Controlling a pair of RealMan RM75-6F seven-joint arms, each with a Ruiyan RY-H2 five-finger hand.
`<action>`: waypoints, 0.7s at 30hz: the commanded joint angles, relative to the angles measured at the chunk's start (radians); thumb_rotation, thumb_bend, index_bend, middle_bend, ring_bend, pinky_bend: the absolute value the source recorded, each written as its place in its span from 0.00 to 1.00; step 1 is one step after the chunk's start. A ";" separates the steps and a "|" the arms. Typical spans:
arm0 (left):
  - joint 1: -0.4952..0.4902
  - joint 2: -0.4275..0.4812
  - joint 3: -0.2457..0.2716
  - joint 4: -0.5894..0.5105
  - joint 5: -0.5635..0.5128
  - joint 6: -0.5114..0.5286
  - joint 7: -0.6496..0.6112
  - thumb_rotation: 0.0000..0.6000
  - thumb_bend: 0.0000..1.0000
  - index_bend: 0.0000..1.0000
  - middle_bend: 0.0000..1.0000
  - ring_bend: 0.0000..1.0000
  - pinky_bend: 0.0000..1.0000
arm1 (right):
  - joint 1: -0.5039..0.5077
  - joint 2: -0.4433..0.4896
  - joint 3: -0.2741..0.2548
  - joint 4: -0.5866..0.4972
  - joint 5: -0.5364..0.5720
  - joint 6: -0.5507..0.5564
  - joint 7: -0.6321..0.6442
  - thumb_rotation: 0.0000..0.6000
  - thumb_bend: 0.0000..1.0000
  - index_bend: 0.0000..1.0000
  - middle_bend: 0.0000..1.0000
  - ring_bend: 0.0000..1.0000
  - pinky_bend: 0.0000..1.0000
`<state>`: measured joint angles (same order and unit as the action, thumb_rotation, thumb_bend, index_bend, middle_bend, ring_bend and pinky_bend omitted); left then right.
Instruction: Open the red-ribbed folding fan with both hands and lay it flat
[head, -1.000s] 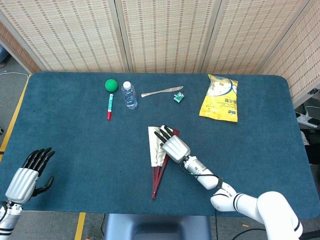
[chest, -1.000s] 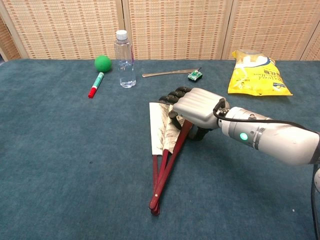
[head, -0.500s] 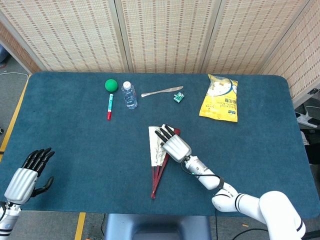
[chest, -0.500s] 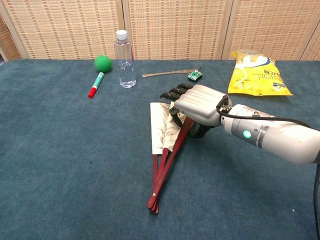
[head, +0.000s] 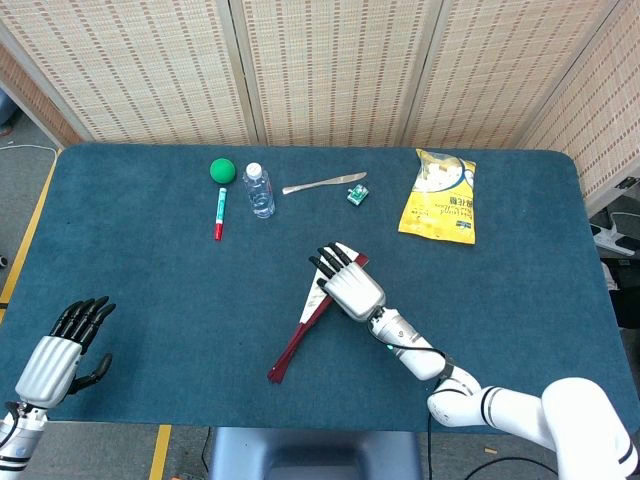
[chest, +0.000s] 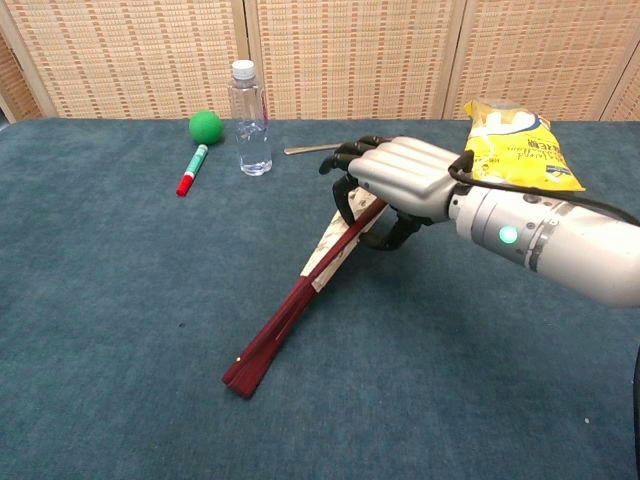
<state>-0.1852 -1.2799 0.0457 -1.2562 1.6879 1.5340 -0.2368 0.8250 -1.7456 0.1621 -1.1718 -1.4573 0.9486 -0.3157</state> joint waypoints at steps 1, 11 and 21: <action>-0.005 -0.002 0.000 -0.007 0.001 -0.007 0.005 1.00 0.43 0.00 0.00 0.00 0.07 | -0.004 0.042 0.015 -0.063 0.018 0.007 0.003 1.00 0.34 0.78 0.10 0.00 0.00; -0.013 -0.017 -0.007 -0.016 -0.002 -0.013 0.026 1.00 0.43 0.00 0.00 0.00 0.07 | -0.006 0.066 0.008 -0.107 0.044 0.002 -0.026 1.00 0.34 0.78 0.10 0.00 0.00; -0.091 0.011 0.026 -0.014 0.030 -0.131 -0.149 1.00 0.43 0.00 0.00 0.00 0.07 | 0.003 0.108 0.046 -0.214 0.021 0.059 0.024 1.00 0.34 0.78 0.10 0.00 0.00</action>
<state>-0.2428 -1.2916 0.0553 -1.2806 1.6954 1.4241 -0.2873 0.8248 -1.6533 0.1961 -1.3587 -1.4297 0.9938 -0.3016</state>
